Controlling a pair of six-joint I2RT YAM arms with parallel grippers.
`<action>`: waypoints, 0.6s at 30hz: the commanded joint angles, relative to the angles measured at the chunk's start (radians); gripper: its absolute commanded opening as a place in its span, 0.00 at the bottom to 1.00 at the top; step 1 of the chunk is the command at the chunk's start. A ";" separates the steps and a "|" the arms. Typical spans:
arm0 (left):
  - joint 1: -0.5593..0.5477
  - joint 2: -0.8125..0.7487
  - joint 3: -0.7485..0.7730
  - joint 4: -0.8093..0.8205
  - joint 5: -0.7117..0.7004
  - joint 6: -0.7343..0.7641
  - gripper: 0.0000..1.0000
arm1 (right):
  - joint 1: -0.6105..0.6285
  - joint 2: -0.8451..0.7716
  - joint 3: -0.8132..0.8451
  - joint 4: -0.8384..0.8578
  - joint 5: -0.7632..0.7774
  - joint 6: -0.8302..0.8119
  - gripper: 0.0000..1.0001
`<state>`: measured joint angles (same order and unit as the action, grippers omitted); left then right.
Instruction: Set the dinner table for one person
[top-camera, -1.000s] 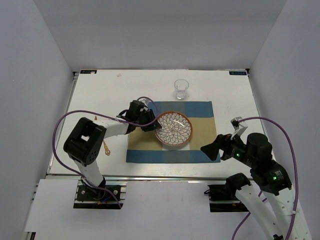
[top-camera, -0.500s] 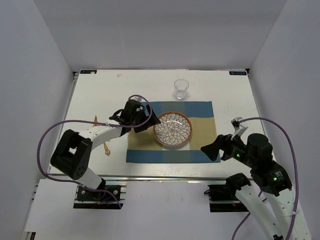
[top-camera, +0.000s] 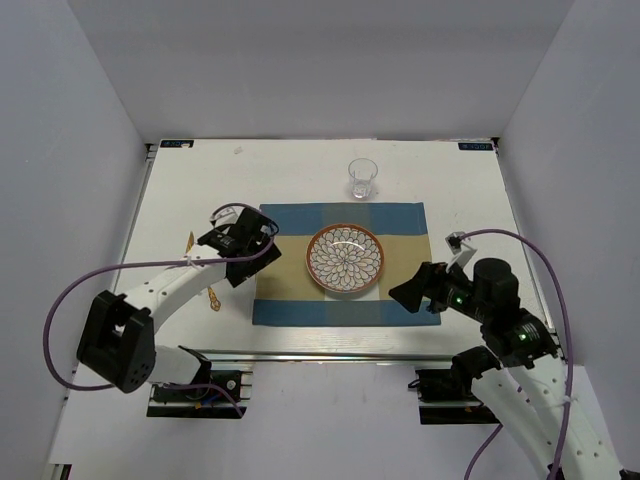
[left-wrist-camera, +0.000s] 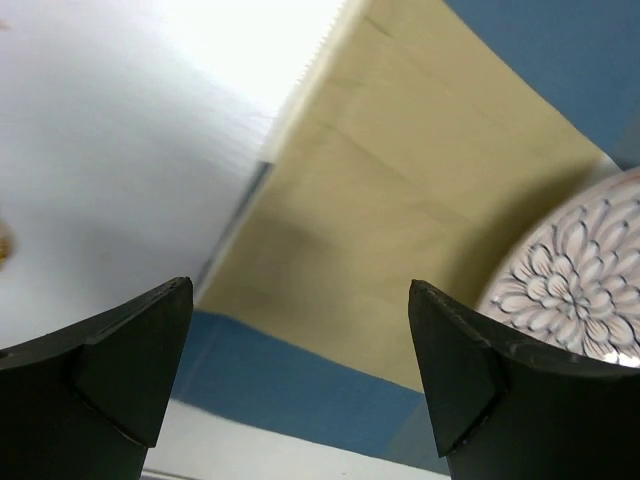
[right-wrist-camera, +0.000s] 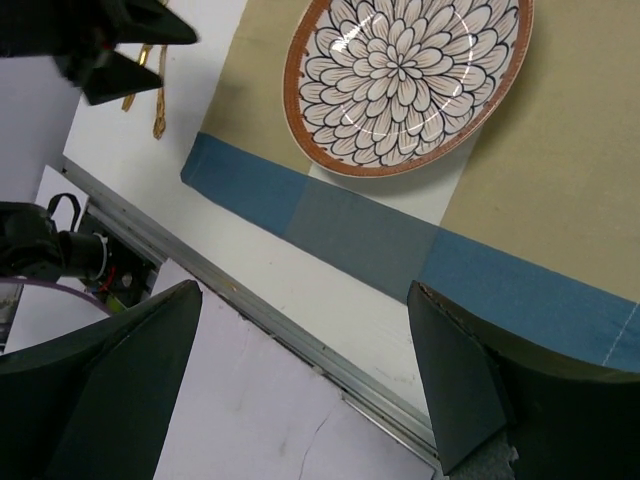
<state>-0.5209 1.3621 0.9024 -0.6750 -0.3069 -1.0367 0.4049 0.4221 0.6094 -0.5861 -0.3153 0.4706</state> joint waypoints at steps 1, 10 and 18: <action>0.010 -0.087 0.004 -0.152 -0.153 -0.092 0.98 | -0.003 0.106 -0.034 0.193 0.007 0.034 0.89; 0.001 -0.159 0.016 -0.199 -0.095 0.090 0.98 | 0.005 0.837 0.341 0.246 0.168 -0.044 0.89; 0.001 -0.182 0.079 -0.285 -0.012 0.309 0.98 | 0.006 1.427 1.114 -0.027 0.380 -0.245 0.89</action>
<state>-0.5144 1.2121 0.9333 -0.9195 -0.3580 -0.8528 0.4088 1.7092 1.5059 -0.5095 -0.0475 0.3439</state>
